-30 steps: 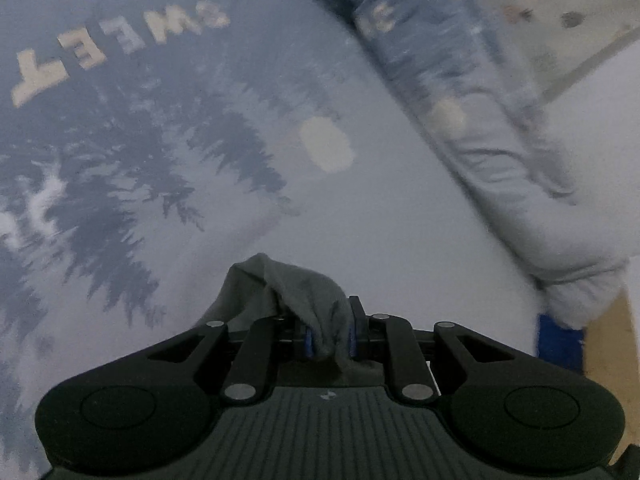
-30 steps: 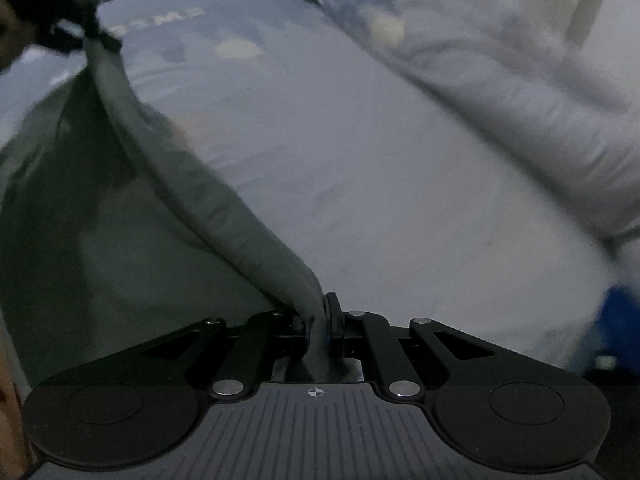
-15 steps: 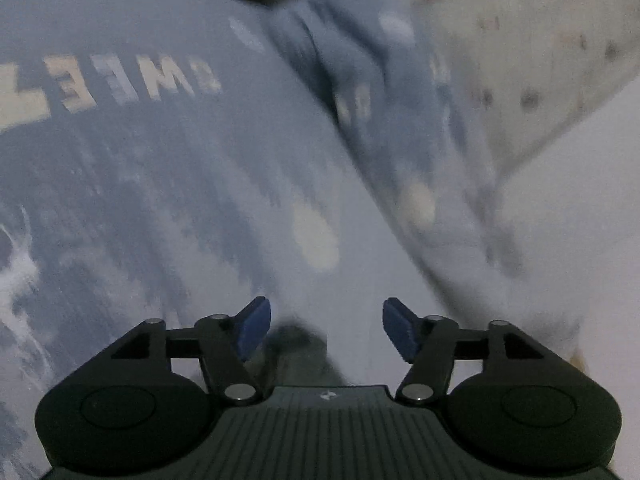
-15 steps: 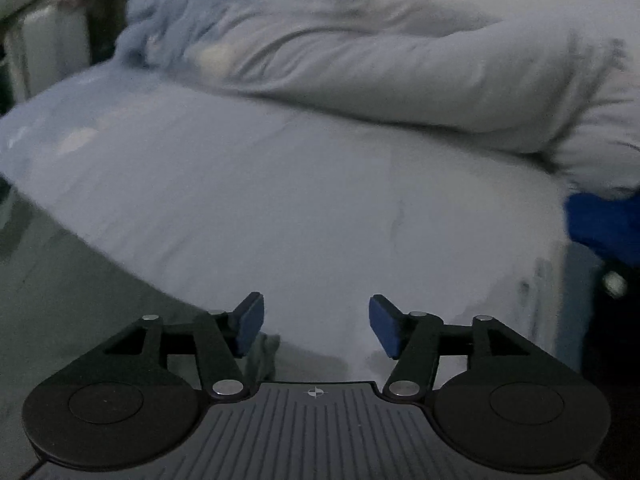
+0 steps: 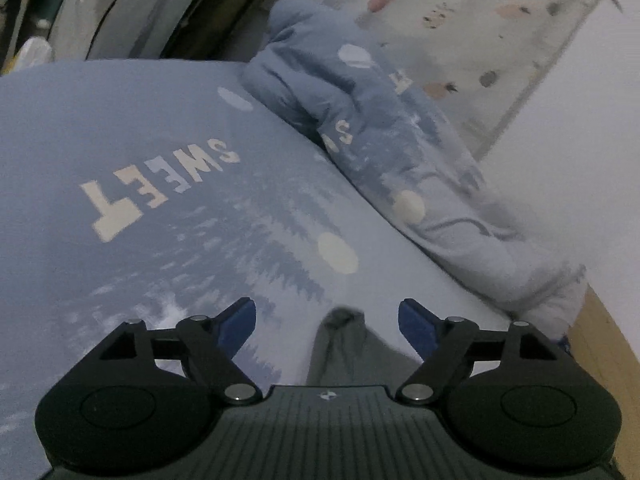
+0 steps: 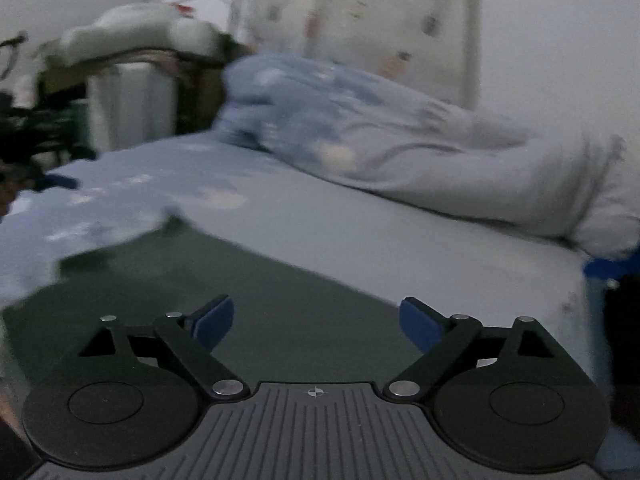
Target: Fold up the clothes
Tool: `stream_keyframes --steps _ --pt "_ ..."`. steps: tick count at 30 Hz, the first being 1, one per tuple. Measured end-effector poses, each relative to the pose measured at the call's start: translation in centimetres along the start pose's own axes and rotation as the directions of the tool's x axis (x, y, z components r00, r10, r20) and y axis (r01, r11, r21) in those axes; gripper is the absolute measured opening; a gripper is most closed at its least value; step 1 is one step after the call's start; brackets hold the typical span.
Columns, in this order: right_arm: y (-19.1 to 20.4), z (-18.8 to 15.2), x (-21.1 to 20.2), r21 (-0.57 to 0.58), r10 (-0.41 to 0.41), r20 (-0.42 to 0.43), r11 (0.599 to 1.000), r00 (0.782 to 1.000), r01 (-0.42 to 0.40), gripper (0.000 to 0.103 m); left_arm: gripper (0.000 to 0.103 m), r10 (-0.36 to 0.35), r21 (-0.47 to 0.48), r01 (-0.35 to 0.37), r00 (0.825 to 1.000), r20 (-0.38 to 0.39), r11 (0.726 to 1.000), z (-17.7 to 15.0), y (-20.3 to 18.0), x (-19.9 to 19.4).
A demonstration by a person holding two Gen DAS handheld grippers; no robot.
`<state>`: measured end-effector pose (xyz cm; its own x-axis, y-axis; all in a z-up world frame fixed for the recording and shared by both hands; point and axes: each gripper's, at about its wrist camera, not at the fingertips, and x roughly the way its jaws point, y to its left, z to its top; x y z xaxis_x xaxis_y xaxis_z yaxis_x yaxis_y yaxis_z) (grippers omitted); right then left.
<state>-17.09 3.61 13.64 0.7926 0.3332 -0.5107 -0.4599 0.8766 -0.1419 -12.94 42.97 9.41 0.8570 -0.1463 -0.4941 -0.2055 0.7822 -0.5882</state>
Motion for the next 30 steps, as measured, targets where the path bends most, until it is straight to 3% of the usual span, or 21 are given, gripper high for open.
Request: stream_keyframes --steps 4,8,14,17,21,22,23,24,27,30 --pt "9.7 0.1 0.2 -0.056 0.099 0.043 0.994 0.994 -0.096 0.099 0.089 -0.012 0.054 0.012 1.0 -0.008 0.998 -1.3 0.9 -4.1" --pt "18.3 0.0 1.8 -0.103 0.186 0.038 0.978 0.982 -0.181 0.099 0.092 0.004 0.043 -0.004 1.0 -0.015 0.999 -1.5 2.7 -6.5" --pt "28.9 -2.1 4.1 -0.382 0.187 0.055 0.912 0.981 -0.153 0.1 0.093 -0.022 0.016 0.023 1.0 -0.016 1.0 -1.9 5.0 -8.0" --pt "30.7 -3.3 5.5 -0.452 0.135 0.022 0.885 0.991 -0.111 0.1 0.094 -0.031 -0.012 0.03 0.999 -0.019 0.999 -2.2 6.2 -8.1" --pt "30.8 -3.6 6.5 -0.433 0.065 0.018 0.9 0.998 -0.051 0.098 0.094 -0.043 -0.029 0.042 0.999 -0.033 0.999 -2.7 7.2 -7.9" --pt "30.2 -3.2 6.6 -0.406 0.034 0.029 0.913 0.999 -0.02 0.083 0.094 -0.047 -0.033 0.046 0.998 -0.036 0.998 -2.7 7.4 -7.8" --pt "29.7 -2.9 6.8 -0.38 -0.005 0.035 0.925 0.999 0.018 0.051 0.094 -0.052 -0.039 0.05 0.998 -0.037 0.998 -2.7 7.5 -7.8" --pt "29.2 -2.7 7.2 -0.353 -0.049 0.025 0.934 0.999 0.054 0.041 0.094 -0.056 -0.044 0.055 0.998 -0.038 0.998 -2.8 7.6 -7.8" --pt "28.1 -2.4 8.0 -0.279 -0.06 -0.039 0.959 0.997 0.047 0.042 0.094 -0.081 -0.062 0.079 0.996 -0.037 0.995 -2.9 7.9 -7.7" --pt "29.0 -2.6 8.2 -0.298 -0.023 -0.045 0.954 0.999 0.009 0.06 0.094 -0.099 -0.069 0.096 0.994 -0.045 0.993 -2.9 7.7 -7.0"
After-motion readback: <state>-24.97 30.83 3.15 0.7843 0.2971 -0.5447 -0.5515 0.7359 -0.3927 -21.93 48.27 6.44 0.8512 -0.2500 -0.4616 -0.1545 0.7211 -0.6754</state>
